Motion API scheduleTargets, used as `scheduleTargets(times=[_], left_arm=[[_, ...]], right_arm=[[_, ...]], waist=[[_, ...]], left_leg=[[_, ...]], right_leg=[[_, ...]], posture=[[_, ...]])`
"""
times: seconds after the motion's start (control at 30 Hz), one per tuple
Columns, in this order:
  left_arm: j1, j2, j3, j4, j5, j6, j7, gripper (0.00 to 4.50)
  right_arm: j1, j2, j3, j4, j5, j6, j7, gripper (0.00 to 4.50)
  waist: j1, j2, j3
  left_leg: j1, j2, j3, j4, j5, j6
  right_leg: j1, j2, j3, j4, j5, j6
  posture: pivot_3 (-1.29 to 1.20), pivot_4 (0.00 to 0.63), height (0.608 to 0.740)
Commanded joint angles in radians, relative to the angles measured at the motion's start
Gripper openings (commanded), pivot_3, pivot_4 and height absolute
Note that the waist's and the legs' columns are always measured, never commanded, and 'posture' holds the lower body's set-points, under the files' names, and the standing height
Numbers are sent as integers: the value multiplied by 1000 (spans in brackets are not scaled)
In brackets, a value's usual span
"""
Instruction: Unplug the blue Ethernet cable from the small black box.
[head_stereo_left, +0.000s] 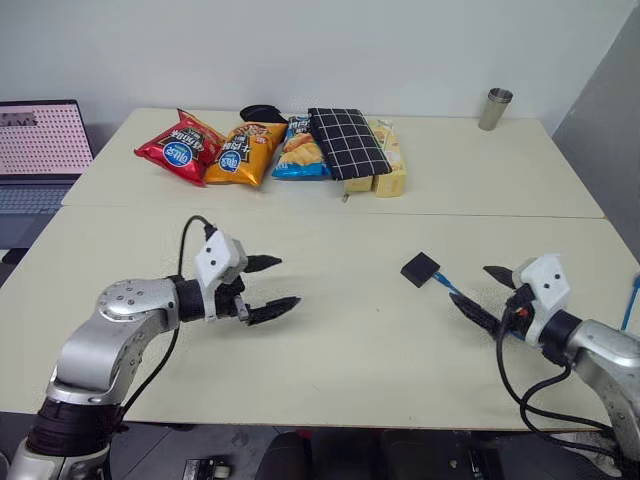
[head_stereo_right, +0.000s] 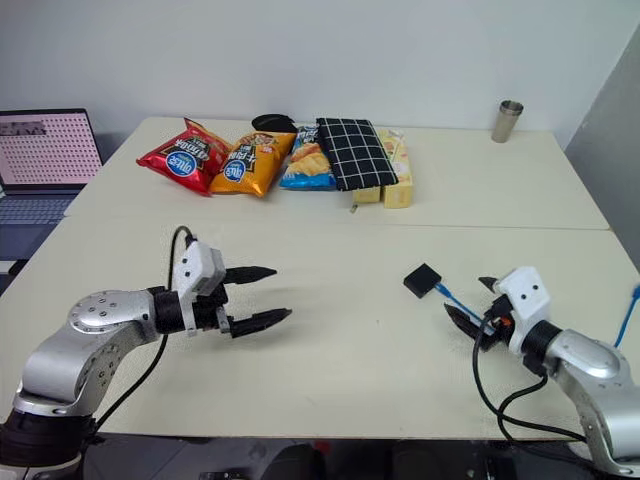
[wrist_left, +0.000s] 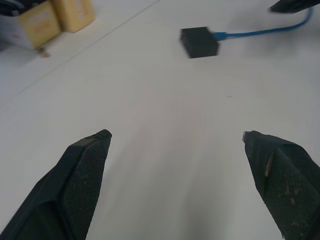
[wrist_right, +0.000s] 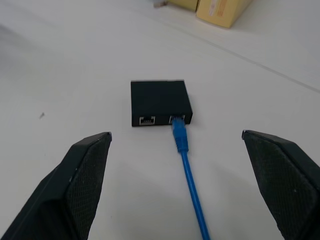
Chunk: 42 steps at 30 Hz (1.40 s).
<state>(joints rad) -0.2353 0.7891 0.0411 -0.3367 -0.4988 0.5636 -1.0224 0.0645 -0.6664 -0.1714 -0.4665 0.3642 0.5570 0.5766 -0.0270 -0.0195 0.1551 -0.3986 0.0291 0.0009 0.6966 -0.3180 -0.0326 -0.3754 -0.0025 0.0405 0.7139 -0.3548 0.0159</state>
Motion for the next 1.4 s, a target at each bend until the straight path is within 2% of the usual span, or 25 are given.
scheduleTargets(times=[0.03,0.27,0.37,0.5,0.63,0.83,0.87,0.93,1.13,1.3,1.4], left_arm=[[-38,11,-36,-59,-37,13,-50,4482],[-95,-3,-92,-28,-22,7,-90,4482],[-115,-9,-111,-12,-5,-5,-94,4500],[-112,-11,-118,-9,3,-14,-90,4500],[-99,-11,-121,-13,9,-22,-84,4500],[-91,-30,-127,3,29,-23,-58,4500],[-91,-33,-127,6,31,-23,-57,4500],[-89,-43,-130,20,32,-19,-50,4500],[-91,-86,-115,72,16,10,-17,4500],[-99,-131,-91,108,-56,85,-7,4500],[-114,-159,-75,112,-115,147,-1,4500]], right_arm=[[-45,19,50,47,-50,-8,-31,4441],[-168,56,146,238,-105,-69,17,4441],[-224,47,185,331,-130,-98,56,3989],[-266,49,193,398,-122,-101,94,3256],[-287,53,193,433,-123,-101,113,2178],[-322,29,216,465,-152,-123,149,1066],[-324,23,222,464,-161,-133,155,669],[-323,3,251,438,-204,-181,166,215],[-349,-54,351,328,-386,-461,177,134],[-434,-79,425,324,-560,-795,147,134],[-485,-59,447,328,-592,-917,138,134]], waist=[[0,0,0],[-1,0,0],[-1,0,0],[-1,0,0],[0,0,0],[0,0,0],[0,0,0],[0,0,0],[-1,0,0],[-3,0,0],[-3,0,0]], left_leg=[[0,0,0,0,0,0],[0,0,0,0,0,0],[0,0,0,1,0,0],[0,0,0,0,0,0],[0,0,0,1,0,0],[1,0,0,1,0,0],[0,0,-1,1,0,0],[0,0,-1,1,0,0],[0,0,0,1,0,0],[0,0,0,1,0,0],[0,0,-1,1,0,0]], right_leg=[[0,0,0,0,0,0],[0,1,0,0,0,0],[0,1,0,0,0,0],[0,1,0,0,0,0],[1,1,0,0,0,0],[1,1,0,0,0,0],[1,1,0,0,0,0],[1,1,0,0,0,0],[0,1,0,0,0,0],[-1,1,0,0,0,0],[-1,1,-1,0,0,0]], posture=[[0,150,740],[0,150,740],[0,150,740],[0,150,740],[0,150,740],[0,150,740],[0,150,740],[0,150,740],[0,150,740],[0,150,740],[0,150,740]])
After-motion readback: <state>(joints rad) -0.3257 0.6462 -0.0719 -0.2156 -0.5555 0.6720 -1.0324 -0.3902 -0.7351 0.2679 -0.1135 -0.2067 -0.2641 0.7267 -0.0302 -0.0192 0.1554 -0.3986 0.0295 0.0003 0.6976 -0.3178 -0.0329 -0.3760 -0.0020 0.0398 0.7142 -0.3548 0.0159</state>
